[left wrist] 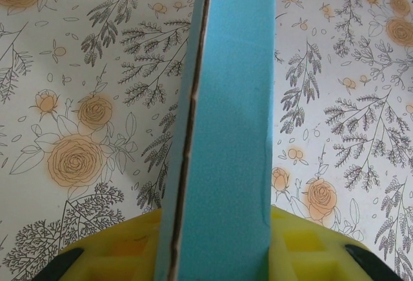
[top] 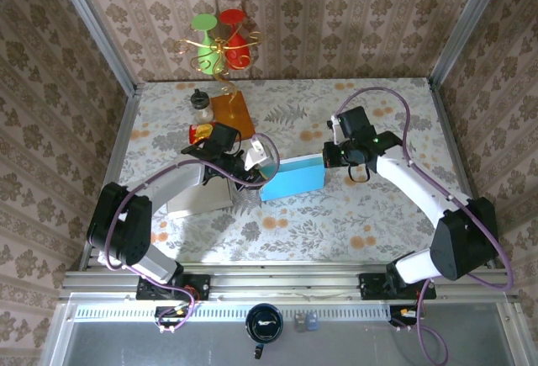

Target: Fold the paper box

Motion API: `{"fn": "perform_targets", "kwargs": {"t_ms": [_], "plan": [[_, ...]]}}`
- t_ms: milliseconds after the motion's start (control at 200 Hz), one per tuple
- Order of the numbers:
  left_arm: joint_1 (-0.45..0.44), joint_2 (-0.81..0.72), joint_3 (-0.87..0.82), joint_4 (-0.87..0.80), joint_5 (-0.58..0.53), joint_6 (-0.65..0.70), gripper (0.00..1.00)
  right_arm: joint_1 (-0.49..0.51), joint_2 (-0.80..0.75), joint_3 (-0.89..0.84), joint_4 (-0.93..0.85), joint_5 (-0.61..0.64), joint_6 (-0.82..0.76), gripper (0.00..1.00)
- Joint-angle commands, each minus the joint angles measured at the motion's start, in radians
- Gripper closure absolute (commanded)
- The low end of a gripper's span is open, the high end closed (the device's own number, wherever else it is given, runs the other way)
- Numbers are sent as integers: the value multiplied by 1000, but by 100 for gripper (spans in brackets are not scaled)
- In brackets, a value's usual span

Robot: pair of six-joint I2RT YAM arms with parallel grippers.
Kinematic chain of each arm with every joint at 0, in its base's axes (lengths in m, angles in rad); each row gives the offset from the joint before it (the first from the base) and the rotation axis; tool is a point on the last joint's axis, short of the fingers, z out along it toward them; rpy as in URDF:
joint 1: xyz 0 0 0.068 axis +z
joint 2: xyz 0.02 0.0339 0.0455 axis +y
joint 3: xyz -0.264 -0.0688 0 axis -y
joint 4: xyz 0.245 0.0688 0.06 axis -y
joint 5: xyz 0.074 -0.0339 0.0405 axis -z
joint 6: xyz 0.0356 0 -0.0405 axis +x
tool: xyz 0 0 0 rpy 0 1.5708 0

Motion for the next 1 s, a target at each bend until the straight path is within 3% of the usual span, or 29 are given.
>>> {"fn": "perform_targets", "kwargs": {"t_ms": [0,250,385,575,835,995], "plan": [[0,18,0,77,-10,-61,84,36,-37,-67,18,-17,-38,100],[1,18,-2,105,-18,-102,76,78,-109,-161,143,68,-42,100],[0,-19,-29,139,-52,-127,59,85,-102,-141,137,94,-16,100],[5,-103,-102,190,-108,-176,46,93,-85,-114,118,102,-7,100],[7,-211,-170,262,-158,-284,38,112,-77,-91,107,125,15,100],[25,-276,-173,269,-178,-372,42,116,-63,-77,90,134,26,100]]}}
